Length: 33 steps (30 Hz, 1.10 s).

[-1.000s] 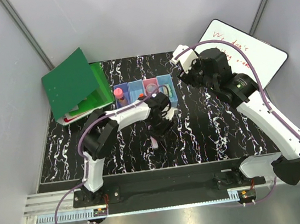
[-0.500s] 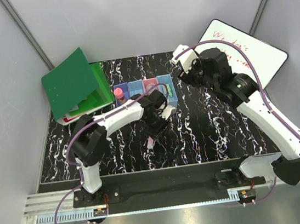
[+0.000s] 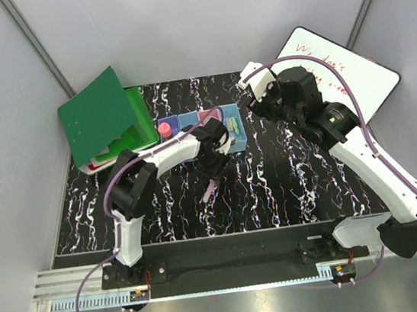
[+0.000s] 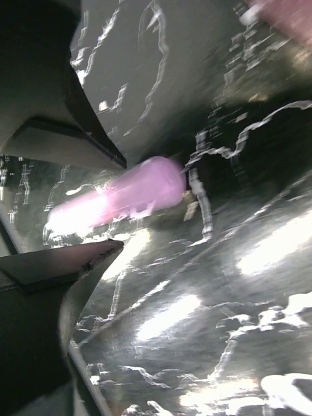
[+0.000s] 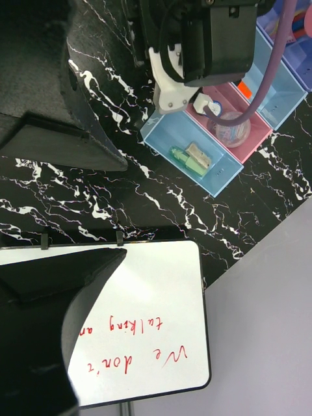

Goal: Sort the stationery into containers
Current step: Pick up the stationery from the center of the board.

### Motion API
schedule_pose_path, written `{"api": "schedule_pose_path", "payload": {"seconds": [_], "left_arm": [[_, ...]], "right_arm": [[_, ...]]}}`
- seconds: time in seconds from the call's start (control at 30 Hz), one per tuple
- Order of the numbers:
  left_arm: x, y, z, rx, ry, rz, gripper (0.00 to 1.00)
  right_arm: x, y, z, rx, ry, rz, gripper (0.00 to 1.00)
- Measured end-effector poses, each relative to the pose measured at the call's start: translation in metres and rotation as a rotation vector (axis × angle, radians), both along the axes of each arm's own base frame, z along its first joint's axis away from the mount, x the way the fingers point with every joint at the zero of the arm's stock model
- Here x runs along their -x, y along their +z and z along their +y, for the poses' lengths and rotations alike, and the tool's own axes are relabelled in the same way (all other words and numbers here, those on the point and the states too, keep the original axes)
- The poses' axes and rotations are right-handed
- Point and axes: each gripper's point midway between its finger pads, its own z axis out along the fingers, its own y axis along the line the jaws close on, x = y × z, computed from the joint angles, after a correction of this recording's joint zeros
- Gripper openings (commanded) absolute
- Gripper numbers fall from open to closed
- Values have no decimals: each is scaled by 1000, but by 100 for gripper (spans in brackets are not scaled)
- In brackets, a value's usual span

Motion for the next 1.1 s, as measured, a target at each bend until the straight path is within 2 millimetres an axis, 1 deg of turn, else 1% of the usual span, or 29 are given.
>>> {"api": "schedule_pose_path", "payload": {"seconds": [0.1, 0.23, 0.3, 0.33, 0.4, 0.43, 0.53, 0.83, 0.93, 1.0, 1.07, 1.1], "left_arm": [[-8, -10, -6, -5, 18, -1, 52], [-12, -10, -10, -2, 34, -5, 51], [-12, -10, -10, -3, 36, -4, 48], [-12, -10, -10, -3, 38, -4, 43], [-13, -10, -9, -4, 41, -6, 38], [-13, -11, -9, -3, 41, -7, 26], [-12, -10, -10, 5, 46, -10, 0], [-12, -8, -10, 18, 37, -17, 0], [-13, -4, -6, 9, 23, -39, 0], [-16, 8, -3, 14, 16, -75, 0], [-23, 30, -3, 35, 18, -135, 0], [-27, 44, -3, 52, 23, -169, 0]], "right_arm": [[0, 0, 0, -1, 0, -1, 59], [0, 0, 0, -1, 0, -1, 59], [0, 0, 0, -1, 0, -1, 59], [0, 0, 0, -1, 0, -1, 59], [0, 0, 0, -1, 0, -1, 59], [0, 0, 0, -1, 1, -1, 59], [-1, 1, 1, -3, 1, -3, 59], [-1, 1, 1, -4, 0, -6, 59], [-1, 1, 1, -4, 0, -6, 59], [-1, 2, 1, -4, 0, -6, 59], [-1, 1, 1, -4, 0, -6, 59], [-1, 2, 1, -4, 0, -6, 59]]}}
